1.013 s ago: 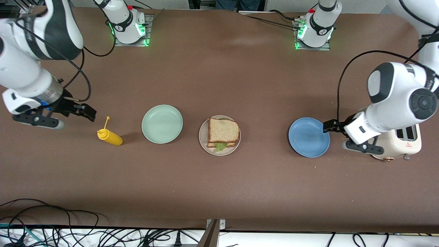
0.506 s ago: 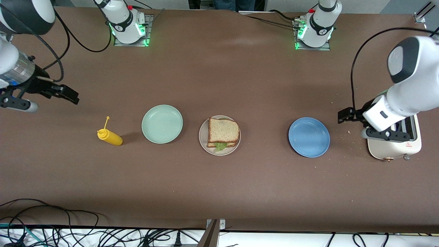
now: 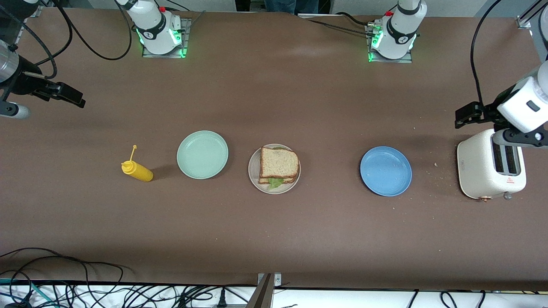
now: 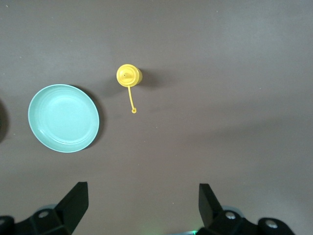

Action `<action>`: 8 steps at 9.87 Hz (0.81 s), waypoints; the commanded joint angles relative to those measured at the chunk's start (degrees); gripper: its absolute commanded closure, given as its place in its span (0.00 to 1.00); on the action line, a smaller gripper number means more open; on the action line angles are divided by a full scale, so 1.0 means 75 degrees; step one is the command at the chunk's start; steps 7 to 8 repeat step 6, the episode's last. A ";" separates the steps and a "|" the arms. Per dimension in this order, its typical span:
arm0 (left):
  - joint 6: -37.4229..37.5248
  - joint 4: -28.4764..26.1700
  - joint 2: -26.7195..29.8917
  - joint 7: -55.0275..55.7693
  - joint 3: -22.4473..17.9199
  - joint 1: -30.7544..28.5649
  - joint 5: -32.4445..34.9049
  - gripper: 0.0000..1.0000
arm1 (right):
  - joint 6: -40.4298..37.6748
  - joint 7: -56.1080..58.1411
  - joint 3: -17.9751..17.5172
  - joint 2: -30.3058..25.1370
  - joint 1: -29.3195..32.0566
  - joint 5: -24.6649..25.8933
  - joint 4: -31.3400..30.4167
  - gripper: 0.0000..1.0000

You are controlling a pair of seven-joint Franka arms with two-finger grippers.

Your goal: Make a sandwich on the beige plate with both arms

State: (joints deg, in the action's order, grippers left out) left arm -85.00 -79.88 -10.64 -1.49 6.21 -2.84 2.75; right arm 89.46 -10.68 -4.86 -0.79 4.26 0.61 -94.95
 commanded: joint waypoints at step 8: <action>-0.0139 0.0175 -0.0456 -0.0458 0.0062 -0.0231 -0.0015 0.00 | -0.0444 0.0100 -0.0020 0.0527 -0.0239 -0.0046 0.1012 0.00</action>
